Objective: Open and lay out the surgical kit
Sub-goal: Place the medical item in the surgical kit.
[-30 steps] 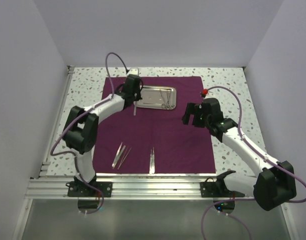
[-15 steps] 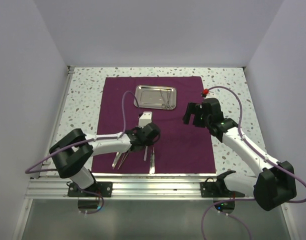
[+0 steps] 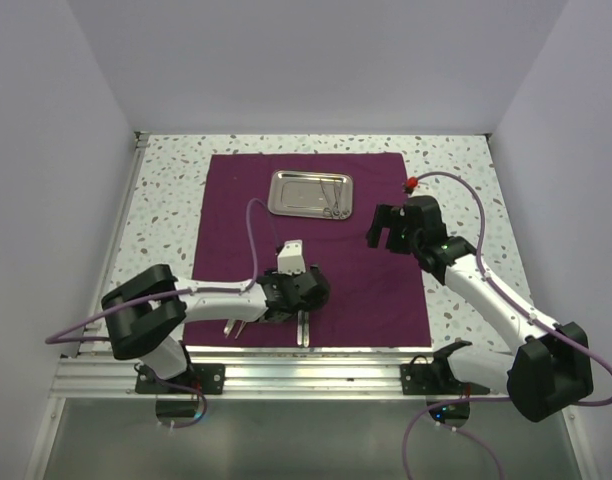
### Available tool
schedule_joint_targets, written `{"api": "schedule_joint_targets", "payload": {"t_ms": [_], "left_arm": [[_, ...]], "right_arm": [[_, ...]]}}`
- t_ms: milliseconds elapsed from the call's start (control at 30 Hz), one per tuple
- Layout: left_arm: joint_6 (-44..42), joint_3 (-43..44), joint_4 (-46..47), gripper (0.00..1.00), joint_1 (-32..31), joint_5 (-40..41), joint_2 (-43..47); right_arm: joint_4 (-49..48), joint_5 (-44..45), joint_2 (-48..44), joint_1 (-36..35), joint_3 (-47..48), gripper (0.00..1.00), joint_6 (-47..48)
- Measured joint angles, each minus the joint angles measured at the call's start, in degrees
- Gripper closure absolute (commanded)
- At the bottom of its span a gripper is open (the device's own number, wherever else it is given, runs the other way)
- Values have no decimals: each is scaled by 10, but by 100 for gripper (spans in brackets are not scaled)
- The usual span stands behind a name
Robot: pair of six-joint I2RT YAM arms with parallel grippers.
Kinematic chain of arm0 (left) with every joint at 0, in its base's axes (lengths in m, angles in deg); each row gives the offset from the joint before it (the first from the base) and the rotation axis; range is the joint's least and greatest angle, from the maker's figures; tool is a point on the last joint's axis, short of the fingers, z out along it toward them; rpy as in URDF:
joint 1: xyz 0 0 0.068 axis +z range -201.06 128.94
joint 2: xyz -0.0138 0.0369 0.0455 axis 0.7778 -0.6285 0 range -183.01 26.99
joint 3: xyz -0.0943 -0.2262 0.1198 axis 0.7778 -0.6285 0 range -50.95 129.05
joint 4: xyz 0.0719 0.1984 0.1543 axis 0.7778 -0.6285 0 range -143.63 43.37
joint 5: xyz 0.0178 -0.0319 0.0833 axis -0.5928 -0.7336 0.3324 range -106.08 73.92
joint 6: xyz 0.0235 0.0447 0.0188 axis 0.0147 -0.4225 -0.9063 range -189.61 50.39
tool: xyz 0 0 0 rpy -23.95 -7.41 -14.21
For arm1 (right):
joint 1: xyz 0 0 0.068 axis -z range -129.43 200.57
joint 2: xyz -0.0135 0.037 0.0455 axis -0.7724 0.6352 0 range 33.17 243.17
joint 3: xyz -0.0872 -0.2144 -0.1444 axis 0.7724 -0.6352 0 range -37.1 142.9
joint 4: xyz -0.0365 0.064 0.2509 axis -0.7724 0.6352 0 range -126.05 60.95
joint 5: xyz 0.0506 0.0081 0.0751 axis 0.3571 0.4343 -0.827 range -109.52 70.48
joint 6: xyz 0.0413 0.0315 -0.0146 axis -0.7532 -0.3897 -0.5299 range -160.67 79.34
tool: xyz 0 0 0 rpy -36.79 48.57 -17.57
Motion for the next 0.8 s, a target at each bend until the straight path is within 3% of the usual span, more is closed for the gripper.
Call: {"api": "schedule_joint_targets", "payload": {"t_ms": [67, 367, 533, 733, 800], "left_arm": [[2, 0, -10, 7, 0, 6, 13], [-57, -3, -63, 7, 0, 31, 156], [-82, -34, -94, 7, 1, 68, 250], [-104, -123, -107, 8, 8, 89, 359], [-115, -150, -109, 8, 10, 87, 380]], "right_arm": [[-2, 0, 0, 0, 0, 3, 2], [20, 0, 43, -13, 86, 4, -21], [27, 2, 180, -38, 239, 7, -32], [43, 3, 375, -45, 405, 21, -27], [50, 3, 441, -45, 458, 30, -23]]}}
